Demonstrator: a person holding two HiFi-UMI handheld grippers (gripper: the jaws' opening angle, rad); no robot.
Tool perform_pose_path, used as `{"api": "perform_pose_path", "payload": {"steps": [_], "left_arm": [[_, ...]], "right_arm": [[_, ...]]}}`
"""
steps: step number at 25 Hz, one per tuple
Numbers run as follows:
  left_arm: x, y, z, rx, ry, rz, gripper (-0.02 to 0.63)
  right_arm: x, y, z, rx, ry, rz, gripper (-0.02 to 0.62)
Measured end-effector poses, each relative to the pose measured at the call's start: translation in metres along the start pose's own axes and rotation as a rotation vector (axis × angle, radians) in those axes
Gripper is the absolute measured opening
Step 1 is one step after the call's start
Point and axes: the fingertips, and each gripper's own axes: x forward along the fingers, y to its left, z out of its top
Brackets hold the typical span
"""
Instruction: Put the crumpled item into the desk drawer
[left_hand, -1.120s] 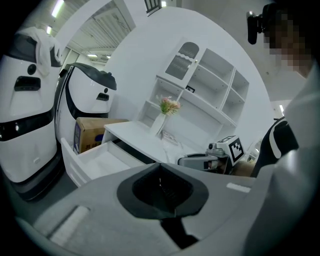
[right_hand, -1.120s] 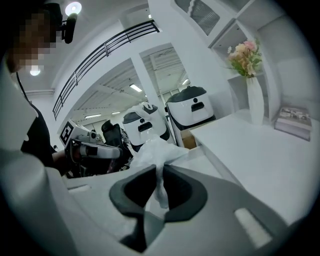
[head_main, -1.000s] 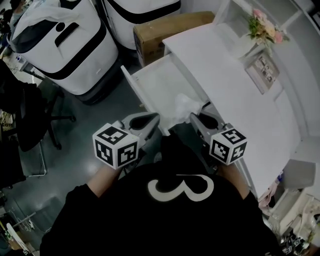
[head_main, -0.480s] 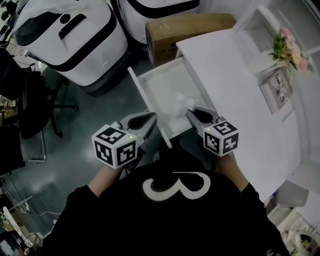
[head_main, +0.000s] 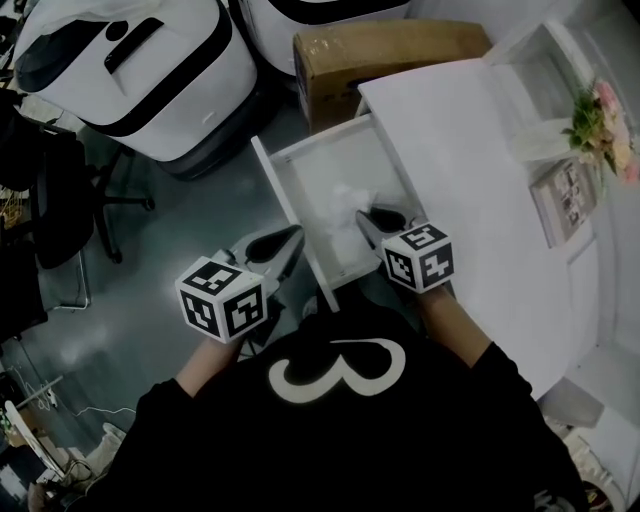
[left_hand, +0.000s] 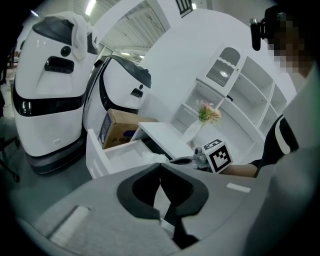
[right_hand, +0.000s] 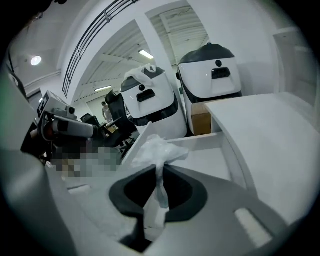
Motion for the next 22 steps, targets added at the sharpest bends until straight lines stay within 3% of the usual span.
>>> {"api": "perform_pose_path", "payload": {"steps": [22], "left_arm": [[0.006,0.058,0.002,-0.093,0.008,0.093,0.01]], "right_arm": [[0.112,-0.056,-0.048,-0.02,0.244,-0.031,0.046]]}}
